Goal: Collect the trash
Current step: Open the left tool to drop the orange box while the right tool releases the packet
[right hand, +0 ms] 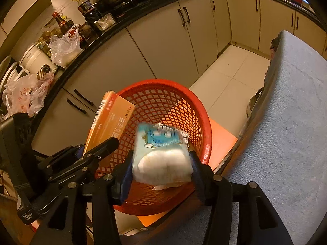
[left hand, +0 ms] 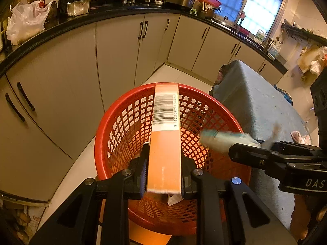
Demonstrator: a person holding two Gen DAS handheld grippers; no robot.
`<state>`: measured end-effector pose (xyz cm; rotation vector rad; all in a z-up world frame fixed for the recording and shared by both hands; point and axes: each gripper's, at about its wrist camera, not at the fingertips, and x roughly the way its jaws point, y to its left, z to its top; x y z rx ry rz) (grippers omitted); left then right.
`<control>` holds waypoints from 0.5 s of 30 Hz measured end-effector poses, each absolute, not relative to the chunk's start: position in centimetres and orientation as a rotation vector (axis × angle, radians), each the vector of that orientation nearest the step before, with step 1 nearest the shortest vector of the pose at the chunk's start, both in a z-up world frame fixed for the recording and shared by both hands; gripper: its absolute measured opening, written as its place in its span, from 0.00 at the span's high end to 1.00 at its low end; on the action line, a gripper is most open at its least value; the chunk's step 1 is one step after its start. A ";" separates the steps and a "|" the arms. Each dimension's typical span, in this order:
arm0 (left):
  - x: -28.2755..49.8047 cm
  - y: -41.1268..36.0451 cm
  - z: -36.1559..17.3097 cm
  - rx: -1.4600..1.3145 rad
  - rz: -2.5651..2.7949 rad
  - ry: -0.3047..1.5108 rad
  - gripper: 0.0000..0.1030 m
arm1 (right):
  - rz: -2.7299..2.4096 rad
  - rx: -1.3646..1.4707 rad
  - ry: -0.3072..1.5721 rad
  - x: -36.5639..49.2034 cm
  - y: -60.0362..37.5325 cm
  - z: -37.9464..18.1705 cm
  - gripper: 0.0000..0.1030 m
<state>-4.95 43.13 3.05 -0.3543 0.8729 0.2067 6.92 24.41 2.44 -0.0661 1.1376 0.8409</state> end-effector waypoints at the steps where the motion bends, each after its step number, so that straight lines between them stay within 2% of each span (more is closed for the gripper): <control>1: -5.0 43.1 3.1 -0.355 0.207 0.872 0.77 | 0.840 -0.065 1.136 6.9 24.3 2.5 0.45; 3: -5.2 43.1 3.2 -0.361 0.209 0.869 0.64 | 0.843 -0.059 1.127 6.7 24.1 2.8 0.45; 11: -5.9 41.8 4.0 -0.319 0.229 0.859 0.62 | 0.817 -0.037 1.080 5.7 21.7 4.4 0.45; 15: -6.4 41.0 4.5 -0.298 0.247 0.844 0.56 | 0.784 -0.021 1.043 4.8 19.4 5.3 0.44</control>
